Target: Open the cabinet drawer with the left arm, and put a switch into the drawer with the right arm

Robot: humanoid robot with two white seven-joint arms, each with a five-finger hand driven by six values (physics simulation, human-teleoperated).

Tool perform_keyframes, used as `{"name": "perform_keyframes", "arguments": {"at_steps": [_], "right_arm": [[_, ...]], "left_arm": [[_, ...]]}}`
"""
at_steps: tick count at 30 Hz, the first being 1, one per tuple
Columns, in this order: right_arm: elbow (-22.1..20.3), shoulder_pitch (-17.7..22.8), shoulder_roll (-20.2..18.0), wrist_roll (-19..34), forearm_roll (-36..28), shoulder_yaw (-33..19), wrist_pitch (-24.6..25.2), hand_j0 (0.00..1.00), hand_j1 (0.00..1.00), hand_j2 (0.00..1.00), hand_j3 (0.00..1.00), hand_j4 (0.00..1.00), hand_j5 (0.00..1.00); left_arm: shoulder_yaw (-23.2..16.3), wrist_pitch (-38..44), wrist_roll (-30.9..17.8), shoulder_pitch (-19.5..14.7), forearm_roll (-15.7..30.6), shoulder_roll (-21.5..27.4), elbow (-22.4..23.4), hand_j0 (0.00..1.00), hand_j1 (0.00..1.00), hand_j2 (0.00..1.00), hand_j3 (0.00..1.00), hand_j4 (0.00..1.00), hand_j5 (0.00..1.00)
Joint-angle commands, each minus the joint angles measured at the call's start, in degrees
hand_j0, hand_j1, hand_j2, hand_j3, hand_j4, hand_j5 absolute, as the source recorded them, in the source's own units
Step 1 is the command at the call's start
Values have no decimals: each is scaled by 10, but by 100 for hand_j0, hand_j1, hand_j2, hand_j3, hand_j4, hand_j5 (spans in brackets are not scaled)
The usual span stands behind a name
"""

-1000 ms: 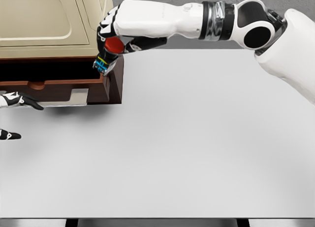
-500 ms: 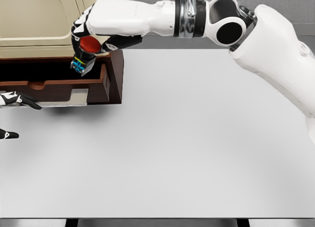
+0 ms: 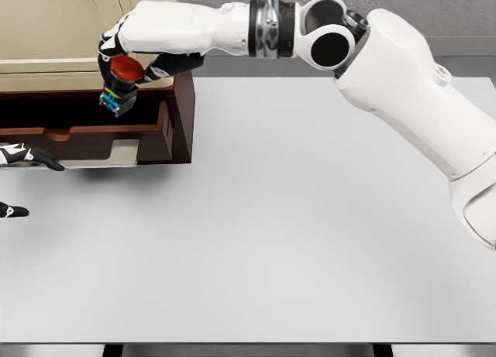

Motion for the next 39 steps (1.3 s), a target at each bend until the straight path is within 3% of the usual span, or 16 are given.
{"name": "perform_keyframes", "arguments": {"at_steps": [1,15,21,24,31,37,39], "right_arm": [[22,0,12,3,1,-1,1,47,47,47,47,47,47],[81,-4,49,23,24,-19,1,49,49,49,49,49,49],[92,-4,70,22,36,-26,1,65,65,65,65,65,65],[91,-3,71,22,36,-31,1,66,66,66,66,66,66],[66,3,70,18,35,-37,1,74,74,74,74,74,74],[29,14,70,16,35,-35,1,100,100,100,100,100,100],[-7,19,69,16,35,-36,1,100,100,100,100,100,100]], "left_arm": [[1,2,1,0,6,1,0,78,78,78,78,78,78],[2,2,1,0,6,1,0,78,78,78,78,78,78],[1,2,0,0,6,3,-2,78,78,78,78,78,78],[1,2,0,1,6,4,-6,78,78,78,78,78,78],[-1,2,0,1,7,8,-8,78,78,78,78,78,78],[-3,2,0,2,7,8,-8,78,78,78,78,78,78],[-3,2,0,1,7,8,-8,78,78,78,78,78,78]]}}
